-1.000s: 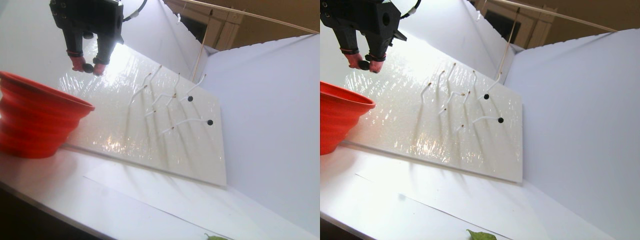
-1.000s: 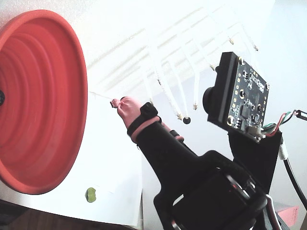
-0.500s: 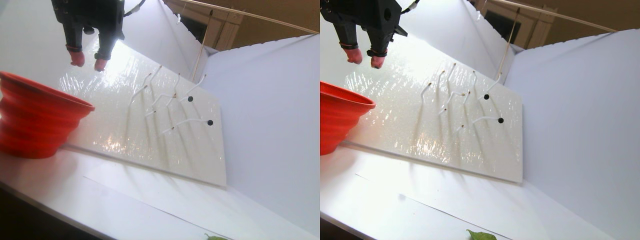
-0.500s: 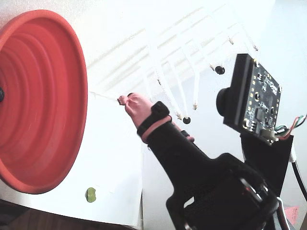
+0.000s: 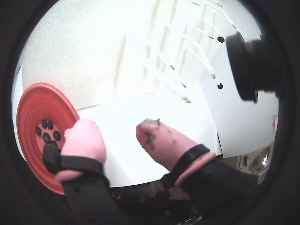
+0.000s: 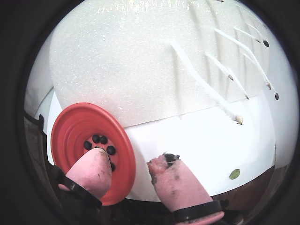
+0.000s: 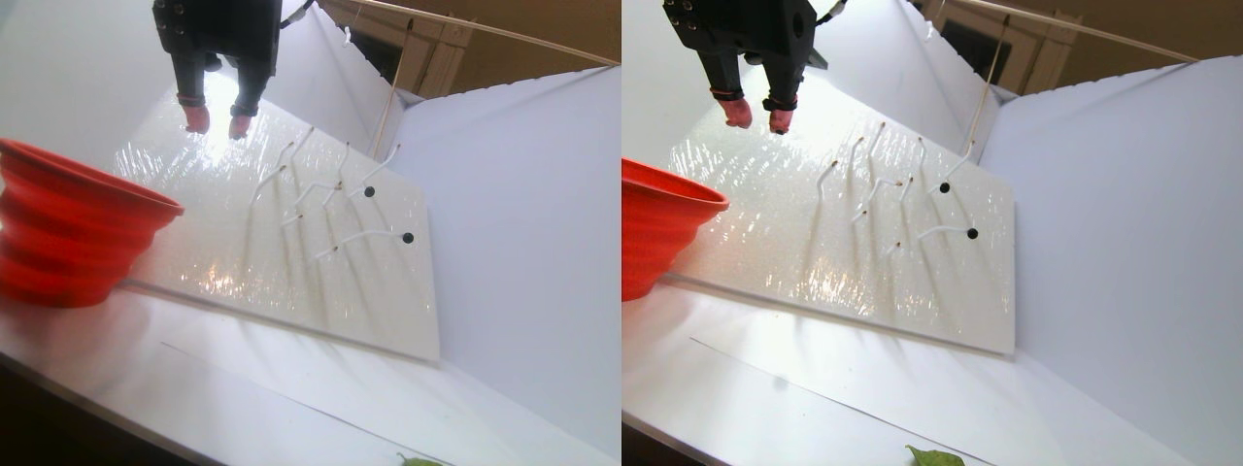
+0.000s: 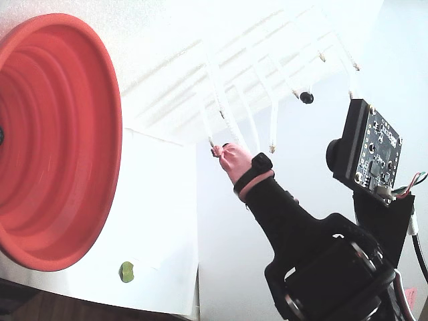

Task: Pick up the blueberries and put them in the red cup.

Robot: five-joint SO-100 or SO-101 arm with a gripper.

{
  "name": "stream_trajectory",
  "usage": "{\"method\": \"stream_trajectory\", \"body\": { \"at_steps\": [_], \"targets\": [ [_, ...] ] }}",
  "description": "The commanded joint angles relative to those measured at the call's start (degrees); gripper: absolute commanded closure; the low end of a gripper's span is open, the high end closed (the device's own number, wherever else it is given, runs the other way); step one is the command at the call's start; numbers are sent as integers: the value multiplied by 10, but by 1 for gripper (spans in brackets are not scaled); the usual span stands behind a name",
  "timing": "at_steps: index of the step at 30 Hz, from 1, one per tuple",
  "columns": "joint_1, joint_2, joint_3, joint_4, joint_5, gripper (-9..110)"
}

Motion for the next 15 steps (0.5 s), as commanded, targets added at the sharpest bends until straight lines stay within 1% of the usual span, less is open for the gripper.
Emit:
{"method": "stream_trajectory", "body": {
  "at_steps": [1, 15],
  "targets": [
    [39, 54, -43, 1, -11, 86],
    [92, 64, -54, 1, -37, 86]
  ]
}}
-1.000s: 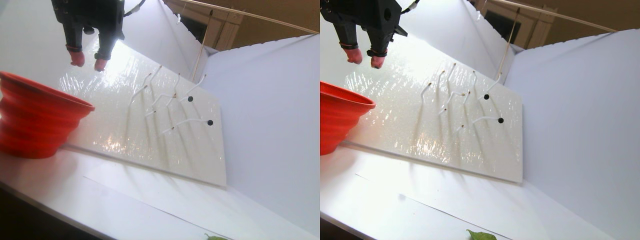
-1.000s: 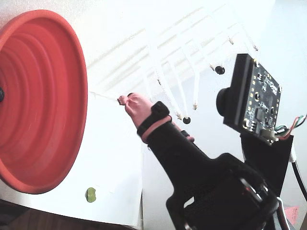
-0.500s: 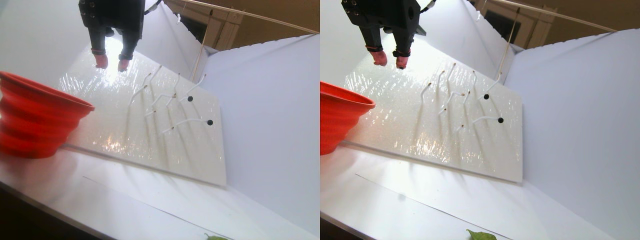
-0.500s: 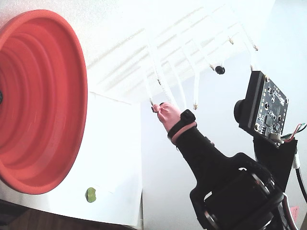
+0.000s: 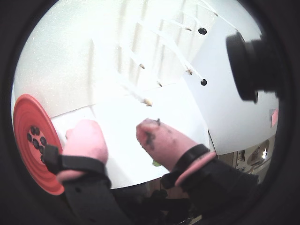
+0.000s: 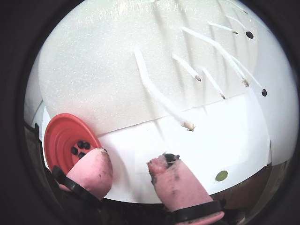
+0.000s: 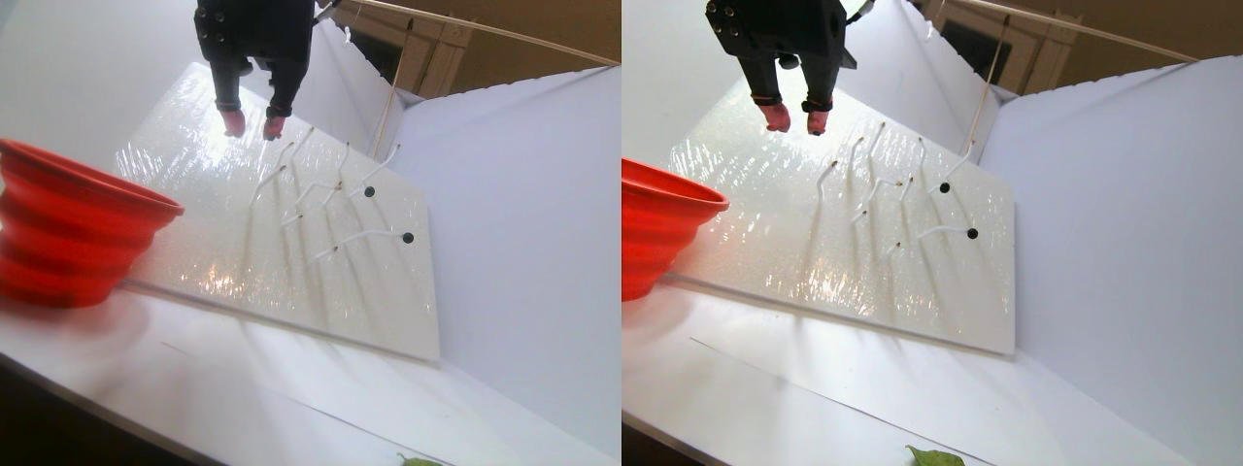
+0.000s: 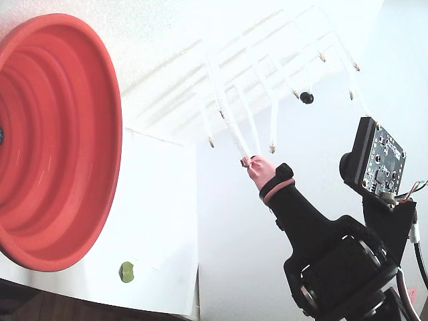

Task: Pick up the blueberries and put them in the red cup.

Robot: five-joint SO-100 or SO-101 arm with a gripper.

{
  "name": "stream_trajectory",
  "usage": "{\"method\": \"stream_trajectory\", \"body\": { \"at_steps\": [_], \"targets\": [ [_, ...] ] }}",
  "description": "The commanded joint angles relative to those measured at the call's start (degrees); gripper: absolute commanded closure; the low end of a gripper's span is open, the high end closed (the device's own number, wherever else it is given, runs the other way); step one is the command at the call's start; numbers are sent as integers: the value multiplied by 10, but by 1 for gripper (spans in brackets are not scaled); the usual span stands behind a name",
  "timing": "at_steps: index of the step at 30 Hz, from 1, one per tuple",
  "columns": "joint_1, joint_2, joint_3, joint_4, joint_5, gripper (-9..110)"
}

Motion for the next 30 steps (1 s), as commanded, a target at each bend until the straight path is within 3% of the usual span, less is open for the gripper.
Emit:
{"method": "stream_trajectory", "body": {
  "at_steps": [1, 30],
  "targets": [
    [35, 64, -55, 1, -4, 86],
    [133, 9, -115, -40, -38, 86]
  ]
}}
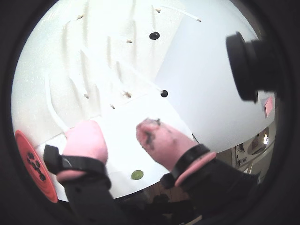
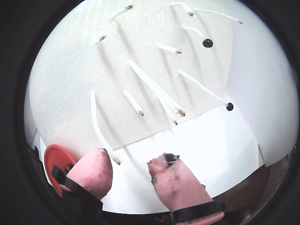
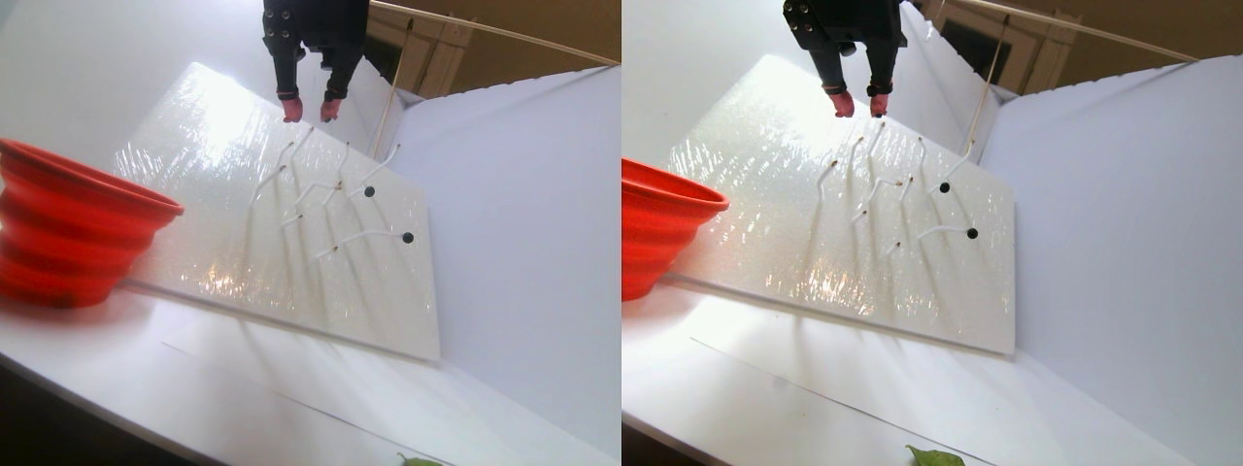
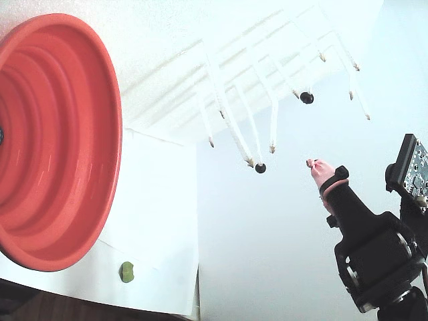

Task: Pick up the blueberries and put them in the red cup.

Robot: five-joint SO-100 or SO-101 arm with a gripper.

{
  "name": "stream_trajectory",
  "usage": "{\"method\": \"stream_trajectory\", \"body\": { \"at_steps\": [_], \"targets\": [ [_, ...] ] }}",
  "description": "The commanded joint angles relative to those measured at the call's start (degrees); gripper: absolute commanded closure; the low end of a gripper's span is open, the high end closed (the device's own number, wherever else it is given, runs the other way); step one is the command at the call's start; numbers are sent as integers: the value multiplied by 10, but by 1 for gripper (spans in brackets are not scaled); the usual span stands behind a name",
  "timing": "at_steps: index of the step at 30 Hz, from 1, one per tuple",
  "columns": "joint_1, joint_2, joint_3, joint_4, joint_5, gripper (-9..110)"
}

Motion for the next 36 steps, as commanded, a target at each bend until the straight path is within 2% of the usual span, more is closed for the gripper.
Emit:
{"method": "stream_trajectory", "body": {
  "at_steps": [1, 36],
  "targets": [
    [33, 6, -72, -19, -3, 86],
    [99, -216, -217, -134, -66, 85]
  ]
}}
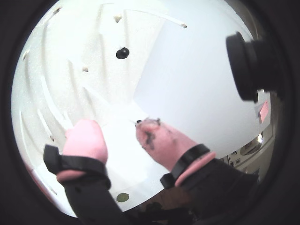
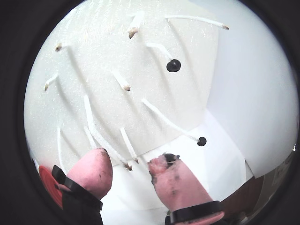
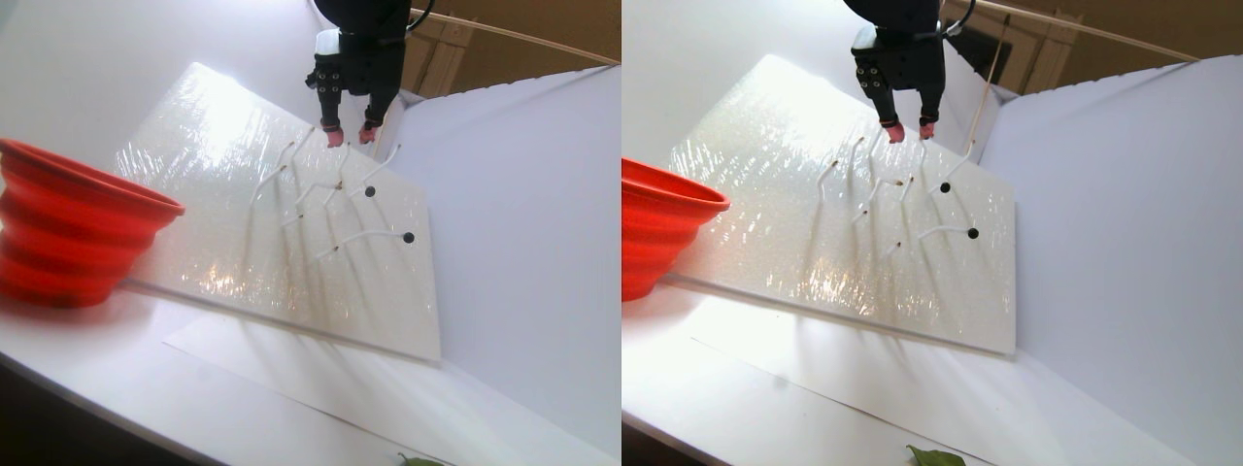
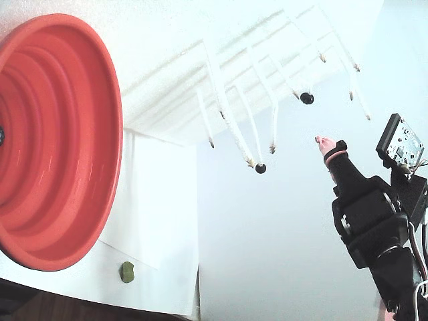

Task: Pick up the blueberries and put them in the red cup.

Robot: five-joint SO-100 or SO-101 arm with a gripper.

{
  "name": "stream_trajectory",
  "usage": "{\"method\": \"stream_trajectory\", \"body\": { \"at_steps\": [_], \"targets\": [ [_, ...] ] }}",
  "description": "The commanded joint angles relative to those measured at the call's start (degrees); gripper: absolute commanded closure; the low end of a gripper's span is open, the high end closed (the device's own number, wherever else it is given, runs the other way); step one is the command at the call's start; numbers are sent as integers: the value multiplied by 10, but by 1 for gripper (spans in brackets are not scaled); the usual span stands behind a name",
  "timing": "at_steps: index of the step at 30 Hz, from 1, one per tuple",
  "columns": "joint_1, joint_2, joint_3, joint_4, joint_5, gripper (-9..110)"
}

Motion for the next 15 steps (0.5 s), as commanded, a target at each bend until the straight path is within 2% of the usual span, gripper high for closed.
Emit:
{"method": "stream_trajectory", "body": {
  "at_steps": [1, 15],
  "targets": [
    [35, -4, -80, -24, -4, 85],
    [49, -77, -148, -48, -15, 85]
  ]
}}
